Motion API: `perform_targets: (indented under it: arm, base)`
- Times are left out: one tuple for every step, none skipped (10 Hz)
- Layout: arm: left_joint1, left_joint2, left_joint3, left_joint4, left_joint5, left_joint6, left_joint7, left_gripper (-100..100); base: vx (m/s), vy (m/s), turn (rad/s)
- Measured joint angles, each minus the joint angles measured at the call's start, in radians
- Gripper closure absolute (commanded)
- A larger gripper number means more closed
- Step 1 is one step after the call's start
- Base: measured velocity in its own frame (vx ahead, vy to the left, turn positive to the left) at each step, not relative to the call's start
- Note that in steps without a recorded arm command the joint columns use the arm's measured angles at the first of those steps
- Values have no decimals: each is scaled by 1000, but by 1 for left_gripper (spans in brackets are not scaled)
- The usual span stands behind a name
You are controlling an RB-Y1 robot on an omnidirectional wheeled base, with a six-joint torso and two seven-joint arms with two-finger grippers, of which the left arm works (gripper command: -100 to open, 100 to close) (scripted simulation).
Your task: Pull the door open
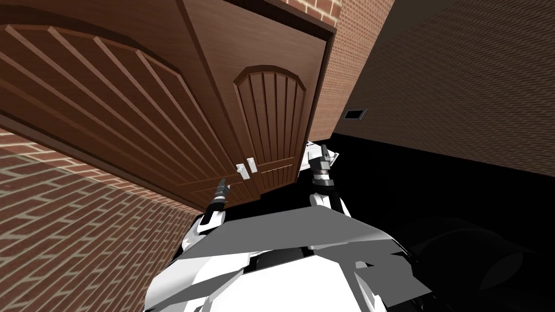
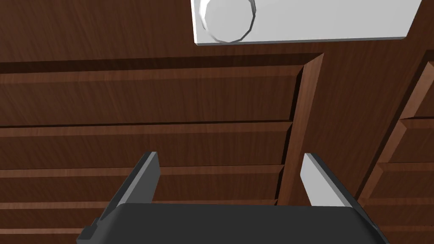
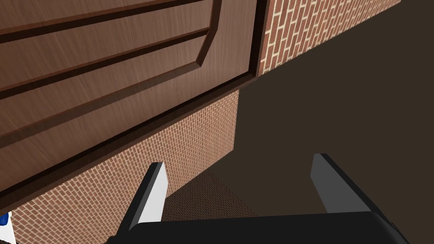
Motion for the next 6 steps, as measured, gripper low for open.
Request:
perform_targets:
  arm:
    - [-13, 1, 7, 21, 0, -1, -3, -100]
    - [-15, 0, 10, 28, 0, -3, -5, -100]
    - [-20, 0, 11, 31, -1, -4, -6, -100]
    - [-24, -4, 9, 32, -2, -8, -7, -100]
    - [-34, -14, 4, 37, -5, -15, -11, -100]
    - [-45, -16, -2, 28, -6, -13, -12, -100]
  base:
    - [146, 88, -21]
    - [175, 34, -53]
    - [200, -41, -93]
    - [245, -127, -156]
    - [252, -154, -153]
    - [109, -66, -20]
